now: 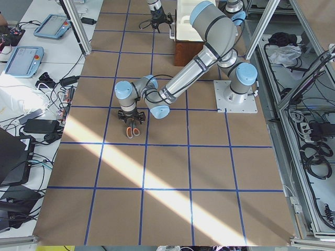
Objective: Place scissors in drawer with both arms
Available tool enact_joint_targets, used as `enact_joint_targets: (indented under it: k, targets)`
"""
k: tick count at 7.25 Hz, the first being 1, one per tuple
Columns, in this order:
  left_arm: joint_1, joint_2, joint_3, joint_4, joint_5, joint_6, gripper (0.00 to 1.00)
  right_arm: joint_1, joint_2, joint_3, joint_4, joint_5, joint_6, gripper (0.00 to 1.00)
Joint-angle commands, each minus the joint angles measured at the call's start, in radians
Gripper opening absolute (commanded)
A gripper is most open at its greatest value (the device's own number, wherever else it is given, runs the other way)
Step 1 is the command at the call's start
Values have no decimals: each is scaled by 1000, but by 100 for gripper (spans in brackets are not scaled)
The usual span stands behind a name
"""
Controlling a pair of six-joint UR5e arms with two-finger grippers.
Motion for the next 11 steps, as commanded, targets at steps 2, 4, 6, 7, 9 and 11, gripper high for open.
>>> enact_joint_targets:
  k: [2, 4, 6, 7, 9, 11]
  targets:
    - [0, -10, 4, 2, 0, -3, 90, -11, 43, -124, 149, 42, 26, 98]
    - [0, -26, 6, 29, 0, -1, 90, -13, 93, -160, 225, 79, 26, 100]
    - [0, -30, 4, 56, 9, 5, 48, -13, 94, -149, 254, 67, 24, 100]
    - [-2, -30, 4, 56, 7, 5, 36, -11, 86, -125, 260, 63, 23, 100]
    - [-2, -29, 4, 56, 7, 7, 0, -10, 86, -101, 209, 61, 14, 100]
    - [-6, -23, 6, 57, 1, 16, 0, -10, 86, -100, 202, 58, 17, 100]
